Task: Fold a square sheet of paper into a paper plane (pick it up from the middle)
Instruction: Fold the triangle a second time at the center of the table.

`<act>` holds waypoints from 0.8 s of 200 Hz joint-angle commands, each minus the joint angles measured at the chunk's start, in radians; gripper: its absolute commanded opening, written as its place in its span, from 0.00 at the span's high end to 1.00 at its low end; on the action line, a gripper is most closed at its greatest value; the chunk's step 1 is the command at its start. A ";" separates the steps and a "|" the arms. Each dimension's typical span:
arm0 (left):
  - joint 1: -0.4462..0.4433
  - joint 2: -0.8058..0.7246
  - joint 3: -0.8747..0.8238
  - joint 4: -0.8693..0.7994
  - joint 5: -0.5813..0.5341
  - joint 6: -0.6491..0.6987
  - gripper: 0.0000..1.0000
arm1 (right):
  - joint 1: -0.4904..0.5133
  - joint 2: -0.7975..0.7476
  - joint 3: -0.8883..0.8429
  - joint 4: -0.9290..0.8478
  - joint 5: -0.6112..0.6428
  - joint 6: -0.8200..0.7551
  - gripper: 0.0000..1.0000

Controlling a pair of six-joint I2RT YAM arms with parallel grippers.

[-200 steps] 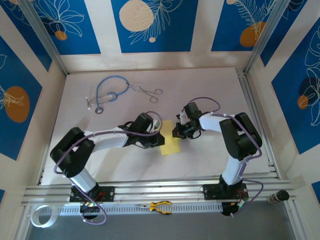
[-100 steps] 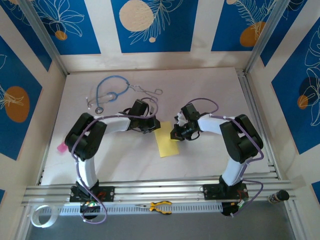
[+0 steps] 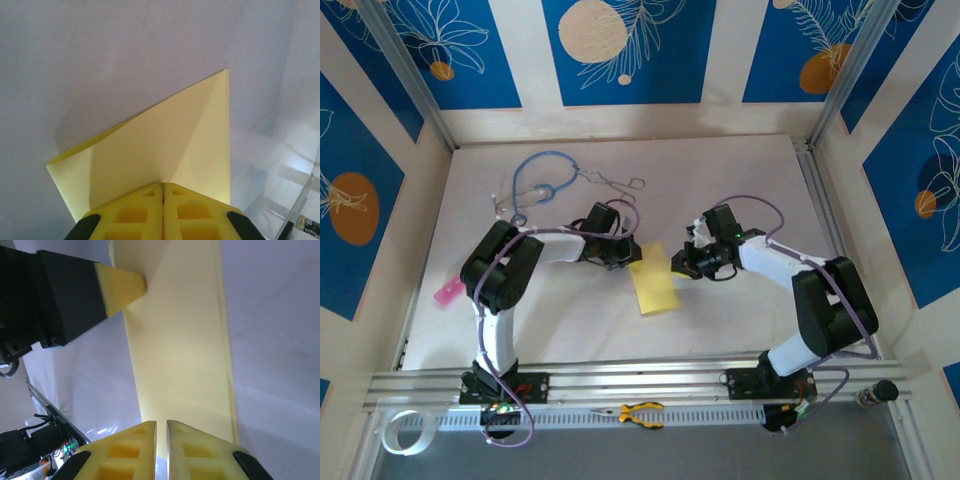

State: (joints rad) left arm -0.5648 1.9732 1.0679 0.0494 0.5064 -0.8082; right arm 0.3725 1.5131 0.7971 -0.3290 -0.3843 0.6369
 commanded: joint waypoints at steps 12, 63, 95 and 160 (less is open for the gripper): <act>0.023 0.038 -0.058 0.055 0.054 0.018 0.91 | -0.004 -0.022 -0.050 -0.053 -0.094 0.058 0.75; 0.035 0.054 -0.040 0.048 0.081 0.042 0.91 | 0.016 -0.026 -0.103 -0.040 -0.103 0.095 0.63; 0.036 0.056 -0.025 0.025 0.079 0.059 0.91 | 0.014 -0.011 -0.101 -0.070 -0.082 0.083 0.60; 0.036 0.065 -0.012 0.017 0.084 0.060 0.91 | 0.017 0.028 -0.111 -0.071 -0.120 0.057 0.59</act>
State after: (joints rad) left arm -0.5365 1.9930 1.0473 0.1226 0.6064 -0.7753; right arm 0.3851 1.5272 0.7017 -0.3672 -0.4610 0.7113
